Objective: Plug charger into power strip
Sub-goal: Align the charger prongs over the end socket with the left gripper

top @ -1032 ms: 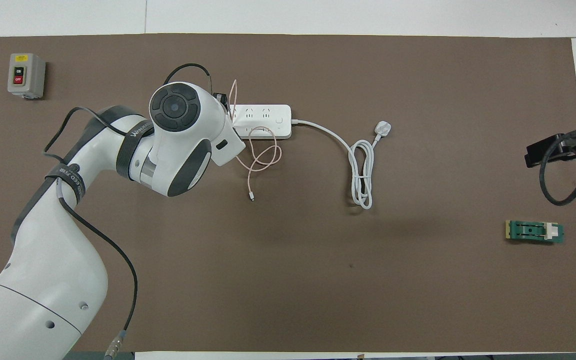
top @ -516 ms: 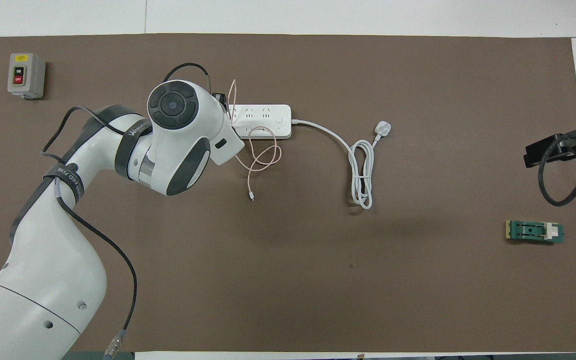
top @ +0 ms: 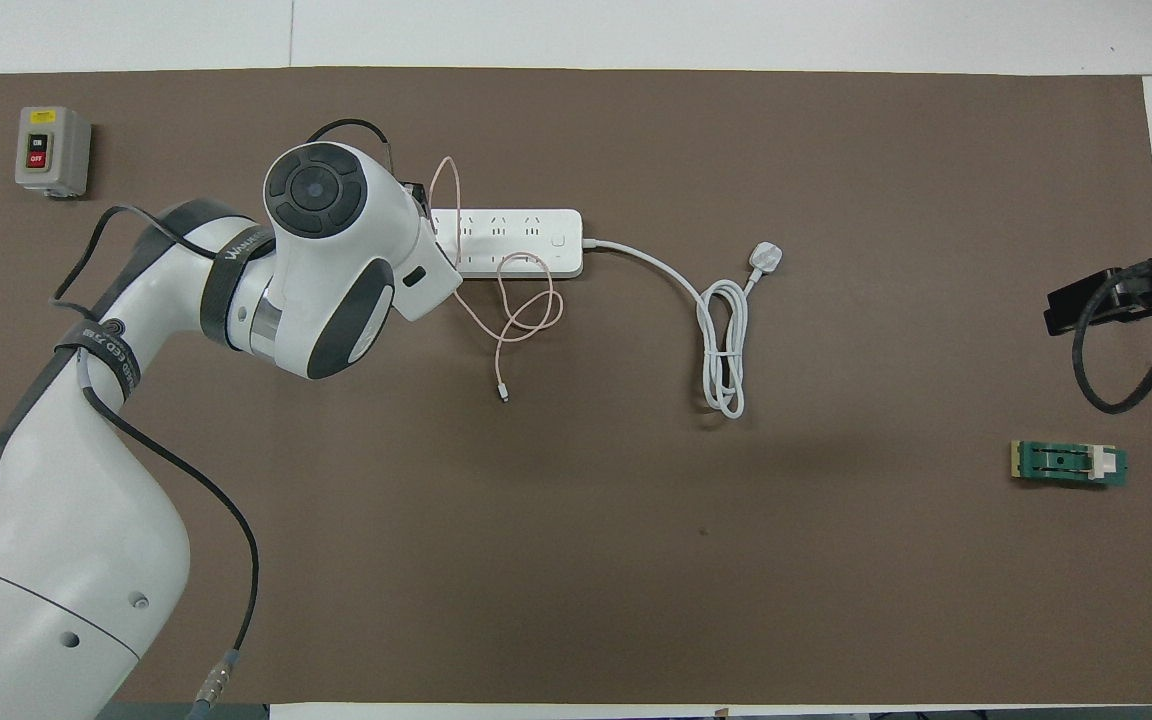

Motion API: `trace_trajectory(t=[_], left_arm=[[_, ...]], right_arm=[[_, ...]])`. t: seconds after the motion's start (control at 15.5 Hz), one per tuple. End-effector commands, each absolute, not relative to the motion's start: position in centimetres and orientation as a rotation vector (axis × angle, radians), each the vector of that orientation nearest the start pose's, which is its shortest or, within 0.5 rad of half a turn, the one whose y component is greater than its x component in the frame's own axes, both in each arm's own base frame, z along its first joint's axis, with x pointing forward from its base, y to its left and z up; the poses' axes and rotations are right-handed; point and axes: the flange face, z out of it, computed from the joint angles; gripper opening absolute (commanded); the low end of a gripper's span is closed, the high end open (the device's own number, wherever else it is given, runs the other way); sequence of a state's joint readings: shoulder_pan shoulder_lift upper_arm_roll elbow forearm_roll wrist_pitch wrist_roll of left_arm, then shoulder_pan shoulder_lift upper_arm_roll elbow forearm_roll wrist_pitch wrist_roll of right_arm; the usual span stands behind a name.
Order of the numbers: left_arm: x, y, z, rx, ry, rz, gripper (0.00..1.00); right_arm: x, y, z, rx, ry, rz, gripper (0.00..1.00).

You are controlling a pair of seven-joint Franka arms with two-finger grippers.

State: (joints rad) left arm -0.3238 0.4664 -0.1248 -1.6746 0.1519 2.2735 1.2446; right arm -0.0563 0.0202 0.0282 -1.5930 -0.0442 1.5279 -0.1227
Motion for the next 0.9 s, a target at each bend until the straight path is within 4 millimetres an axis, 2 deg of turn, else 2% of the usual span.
trace_trajectory(t=[0.0,0.71,0.84], left_arm=[[62.0,-28.4,33.8,-1.897,2.348,-0.176,0.0],[62.0,-28.3,33.7,-1.912,2.348,-0.173,0.0],[62.4,-27.4,33.3,-1.99,2.341,-0.155,0.0]], right_arm=[[54.7,-2.1,60.1,-3.174,-0.196,0.124,1.0],[54.7,-2.2,60.1,-3.173,-0.188,0.136,1.0],[54.7,-2.2,60.1,-3.174,-0.183,0.133,1.0]])
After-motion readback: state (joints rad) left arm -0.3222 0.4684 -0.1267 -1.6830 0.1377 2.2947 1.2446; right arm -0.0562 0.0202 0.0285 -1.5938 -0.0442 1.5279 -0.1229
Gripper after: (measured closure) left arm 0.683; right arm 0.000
